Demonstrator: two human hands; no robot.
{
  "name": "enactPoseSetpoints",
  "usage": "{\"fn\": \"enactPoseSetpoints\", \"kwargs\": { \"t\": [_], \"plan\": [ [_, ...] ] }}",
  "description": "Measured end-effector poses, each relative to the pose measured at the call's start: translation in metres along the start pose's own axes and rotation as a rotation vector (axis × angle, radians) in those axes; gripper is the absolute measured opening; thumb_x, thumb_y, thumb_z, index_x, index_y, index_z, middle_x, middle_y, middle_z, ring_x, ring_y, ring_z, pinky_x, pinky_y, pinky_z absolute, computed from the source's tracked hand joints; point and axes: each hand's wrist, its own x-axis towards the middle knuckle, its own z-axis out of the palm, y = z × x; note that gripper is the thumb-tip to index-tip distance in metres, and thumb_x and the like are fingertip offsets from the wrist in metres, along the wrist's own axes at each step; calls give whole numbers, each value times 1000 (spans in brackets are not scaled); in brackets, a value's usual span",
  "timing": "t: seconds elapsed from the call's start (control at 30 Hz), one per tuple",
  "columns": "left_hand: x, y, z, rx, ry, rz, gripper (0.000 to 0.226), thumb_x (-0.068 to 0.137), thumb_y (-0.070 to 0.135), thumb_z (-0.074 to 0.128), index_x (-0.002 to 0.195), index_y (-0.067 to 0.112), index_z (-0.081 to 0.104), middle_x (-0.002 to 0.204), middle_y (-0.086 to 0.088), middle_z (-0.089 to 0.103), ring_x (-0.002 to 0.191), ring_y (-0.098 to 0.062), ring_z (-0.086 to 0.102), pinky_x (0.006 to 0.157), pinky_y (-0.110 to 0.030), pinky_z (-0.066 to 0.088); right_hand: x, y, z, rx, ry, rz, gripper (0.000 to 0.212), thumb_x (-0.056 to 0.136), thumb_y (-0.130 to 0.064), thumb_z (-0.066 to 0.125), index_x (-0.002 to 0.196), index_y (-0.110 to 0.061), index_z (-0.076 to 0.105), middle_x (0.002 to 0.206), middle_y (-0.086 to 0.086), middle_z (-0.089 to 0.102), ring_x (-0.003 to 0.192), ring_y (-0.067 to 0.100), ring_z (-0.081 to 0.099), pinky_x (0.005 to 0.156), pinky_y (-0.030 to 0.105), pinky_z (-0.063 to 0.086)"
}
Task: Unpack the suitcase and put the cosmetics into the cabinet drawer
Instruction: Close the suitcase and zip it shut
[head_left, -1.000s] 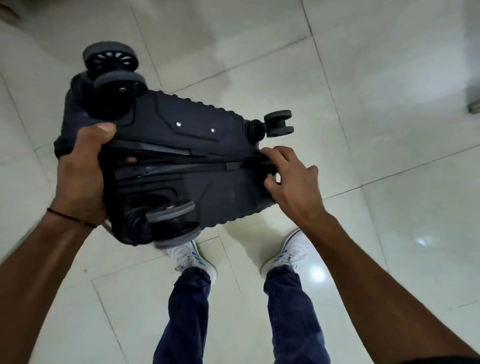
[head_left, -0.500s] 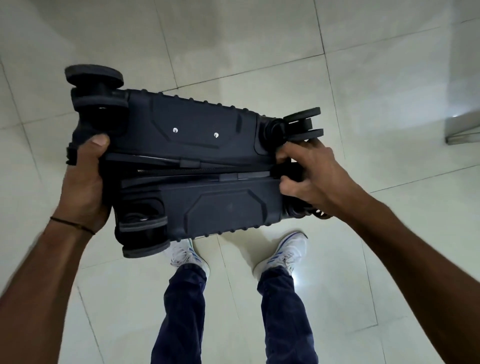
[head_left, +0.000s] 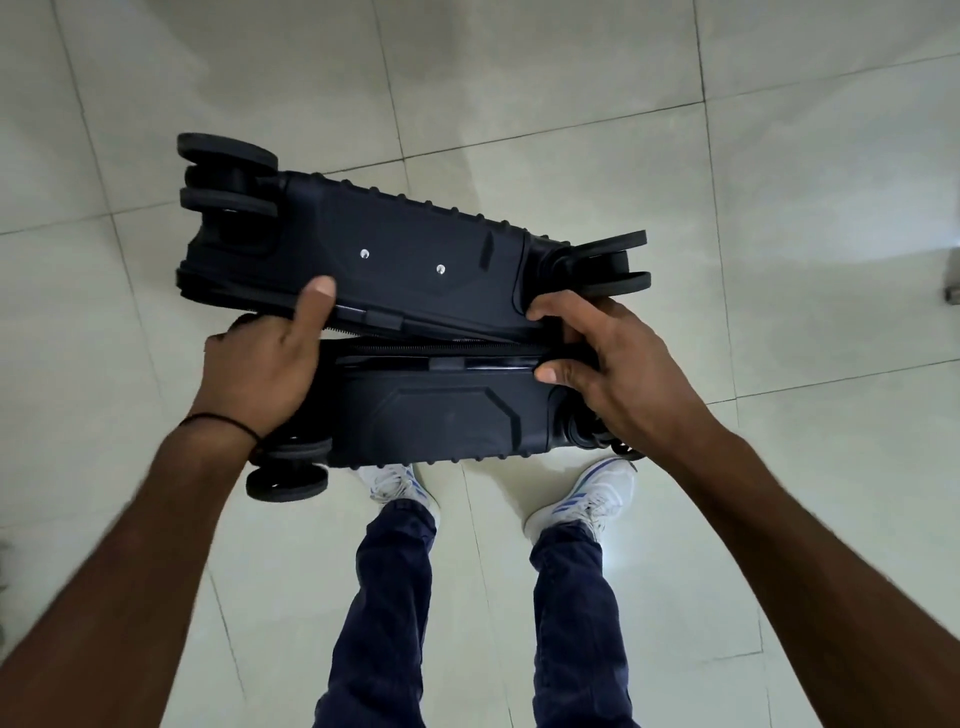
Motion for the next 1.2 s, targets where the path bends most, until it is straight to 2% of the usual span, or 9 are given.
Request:
{"fn": "enactPoseSetpoints", "kwargs": {
  "t": [0.2,0.37,0.47,0.53,0.6,0.8,0.9,1.0,1.2],
  "plan": [
    [-21,34,20,351,-124,210,76,97,60,1,65,17,55,96,-13,65,115,-32,51,109,-47,16,1,-3,3,25,10,2,48,85,-13,75,126,-29,56,86,-28,42,88,9,43,79,23,35],
    [-33,73,49,22,-143,53,68,97,65,13,73,20,58,105,-6,62,128,-22,37,116,-46,1,6,-8,8,71,47,54,58,75,-17,82,124,-30,55,87,-22,41,85,-1,44,73,12,33],
    [-38,103,73,-569,171,-226,50,98,57,39,83,13,58,79,4,55,109,-19,44,115,-33,22,9,-18,20,67,52,28,72,66,-19,87,129,-27,52,99,-10,51,94,17,48,79,29,40],
    [-39,115,89,-783,360,-239,42,100,45,46,92,7,61,79,5,55,95,-21,56,85,-20,39,10,-26,32,41,126,15,71,68,-15,83,130,-25,52,111,0,54,97,20,45,79,27,36],
    [-38,116,97,-746,491,-159,44,102,39,47,95,-2,61,83,-4,60,82,-22,57,66,-20,33,12,-33,41,17,215,35,63,72,-13,78,127,-26,51,117,2,53,96,19,39,77,25,33],
    [-29,91,111,-543,659,16,51,103,39,40,87,-7,56,83,-22,65,80,-37,60,64,-30,33,15,-37,41,15,174,27,59,76,-11,75,128,-23,49,124,5,50,106,30,44,86,37,44],
    [-26,84,111,-560,702,18,50,103,38,40,87,-6,56,84,-21,64,82,-37,58,65,-30,33,7,-24,32,326,114,24,48,75,-5,75,120,-17,62,108,-2,58,98,15,54,86,22,45],
    [-29,74,117,-568,693,25,48,102,41,39,84,0,54,85,-24,64,82,-38,56,68,-34,38,-10,12,28,579,261,201,21,84,-3,67,98,-19,70,93,-8,68,82,2,60,76,11,44],
    [-34,67,127,-597,671,69,45,99,49,36,75,13,44,64,-8,50,64,-26,52,67,-43,47,-9,95,82,693,145,537,24,91,-6,54,96,-22,71,97,-1,72,88,17,62,88,42,53]
  ]
}}
